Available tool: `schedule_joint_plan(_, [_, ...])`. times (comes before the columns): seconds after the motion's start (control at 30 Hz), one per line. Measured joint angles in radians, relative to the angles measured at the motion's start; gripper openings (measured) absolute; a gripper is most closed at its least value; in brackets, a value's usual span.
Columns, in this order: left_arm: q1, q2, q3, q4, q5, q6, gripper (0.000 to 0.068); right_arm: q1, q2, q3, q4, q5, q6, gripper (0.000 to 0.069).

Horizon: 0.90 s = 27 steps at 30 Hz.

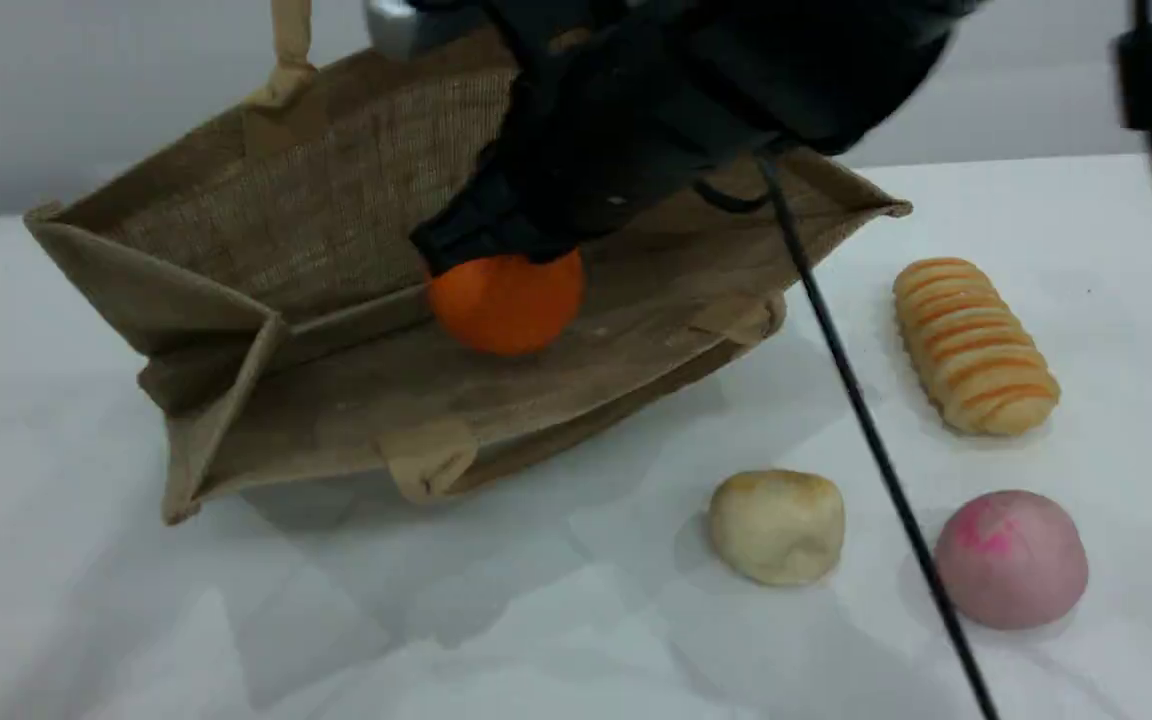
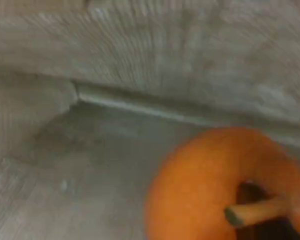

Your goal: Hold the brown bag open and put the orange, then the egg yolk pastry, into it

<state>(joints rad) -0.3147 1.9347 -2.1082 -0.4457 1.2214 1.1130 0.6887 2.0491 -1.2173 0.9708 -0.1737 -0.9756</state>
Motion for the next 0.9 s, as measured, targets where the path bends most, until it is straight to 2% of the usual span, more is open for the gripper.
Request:
schedule_joint_plan(0.1, [0.000,0.000,0.000,-0.001,0.000,0.000,0.0088,0.000,0.028,-0.036,0.001,-0.018,0.001,0.0047])
schedule_joint_plan(0.2, [0.000,0.000,0.000,-0.001,0.000,0.000,0.0088,-0.001,0.028,-0.036,0.015,-0.027,0.001,0.0105])
schedule_joint_plan(0.33, [0.000,0.000,0.000,0.000,0.000,0.000,0.0088,-0.001,0.027,-0.036,0.026,-0.029,0.002,0.0278])
schedule_joint_plan(0.43, [0.000,0.000,0.000,0.000,0.000,0.000,0.0088,-0.001,0.026,-0.036,0.026,-0.030,0.002,0.0438])
schedule_joint_plan(0.57, [0.000,0.000,0.000,0.000,0.001,0.000,0.0088,-0.001,0.018,-0.036,0.031,-0.010,0.002,0.0575])
schedule_joint_plan(0.63, [0.000,0.000,0.000,0.001,0.001,0.001,0.0088,-0.001,0.006,-0.036,0.031,0.021,-0.005,0.0598])
schedule_joint_plan(0.9, [0.000,0.000,0.000,0.024,0.000,0.001,0.0088,-0.001,-0.081,-0.006,0.028,0.134,-0.095,0.0590])
